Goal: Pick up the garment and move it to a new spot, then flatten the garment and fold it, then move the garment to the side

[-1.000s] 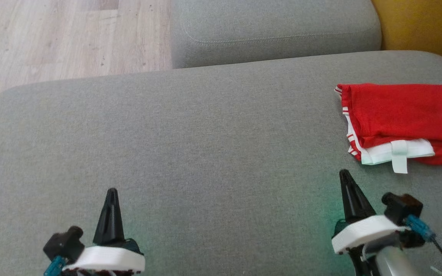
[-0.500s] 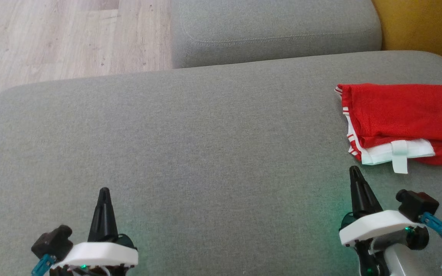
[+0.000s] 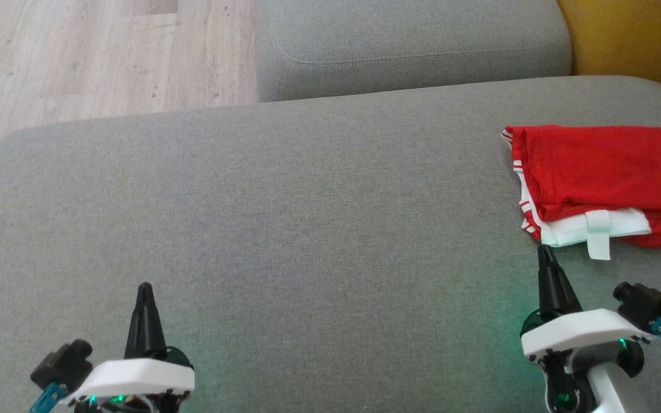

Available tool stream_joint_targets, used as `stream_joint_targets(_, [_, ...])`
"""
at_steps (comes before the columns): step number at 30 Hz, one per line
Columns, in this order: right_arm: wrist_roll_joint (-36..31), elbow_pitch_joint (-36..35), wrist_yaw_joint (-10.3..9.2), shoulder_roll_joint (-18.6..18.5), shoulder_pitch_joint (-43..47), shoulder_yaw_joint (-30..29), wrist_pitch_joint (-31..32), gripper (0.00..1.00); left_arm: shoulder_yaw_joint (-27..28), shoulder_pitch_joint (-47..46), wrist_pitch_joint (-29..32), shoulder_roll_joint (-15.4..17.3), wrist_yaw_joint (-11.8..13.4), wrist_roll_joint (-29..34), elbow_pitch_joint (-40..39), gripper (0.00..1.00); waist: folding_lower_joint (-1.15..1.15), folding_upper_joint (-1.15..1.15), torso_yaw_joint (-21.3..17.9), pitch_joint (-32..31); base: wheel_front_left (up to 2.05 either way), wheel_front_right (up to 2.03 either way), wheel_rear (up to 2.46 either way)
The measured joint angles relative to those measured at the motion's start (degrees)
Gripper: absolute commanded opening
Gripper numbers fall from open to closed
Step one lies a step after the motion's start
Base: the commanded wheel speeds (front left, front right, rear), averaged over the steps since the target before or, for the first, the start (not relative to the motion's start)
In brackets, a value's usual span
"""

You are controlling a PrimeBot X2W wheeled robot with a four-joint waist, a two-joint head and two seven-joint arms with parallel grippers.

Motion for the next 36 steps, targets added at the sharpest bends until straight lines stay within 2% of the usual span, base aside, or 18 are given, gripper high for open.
stream_joint_targets(36, [21.58, -3.08, 0.00, 0.07, 0.11, -4.07, 5.48, 0.00, 3.12, -0.12, 5.94, 0.00, -0.08, -18.58, -1.62, 0.00, 0.00, 0.00, 0.14, 0.08, 0.00, 0.00, 0.00])
